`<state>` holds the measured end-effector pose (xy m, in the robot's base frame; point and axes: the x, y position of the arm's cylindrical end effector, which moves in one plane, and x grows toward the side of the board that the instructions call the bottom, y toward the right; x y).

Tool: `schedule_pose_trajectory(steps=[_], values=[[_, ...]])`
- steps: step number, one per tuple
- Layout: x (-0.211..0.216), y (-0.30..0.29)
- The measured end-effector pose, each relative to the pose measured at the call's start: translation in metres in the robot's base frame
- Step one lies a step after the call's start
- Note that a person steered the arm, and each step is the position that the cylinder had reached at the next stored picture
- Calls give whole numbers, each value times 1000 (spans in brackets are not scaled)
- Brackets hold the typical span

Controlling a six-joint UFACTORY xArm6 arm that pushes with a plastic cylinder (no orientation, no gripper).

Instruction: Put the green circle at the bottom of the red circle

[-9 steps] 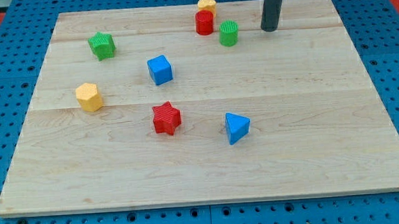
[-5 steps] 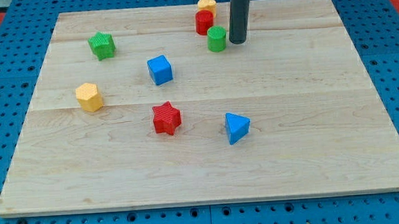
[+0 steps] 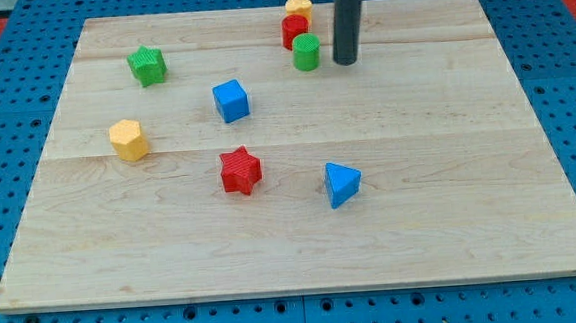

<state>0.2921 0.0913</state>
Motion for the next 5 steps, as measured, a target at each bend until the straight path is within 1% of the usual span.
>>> schedule_pose_trajectory(steps=[1,5], values=[[-13,-1],[-8,-9]])
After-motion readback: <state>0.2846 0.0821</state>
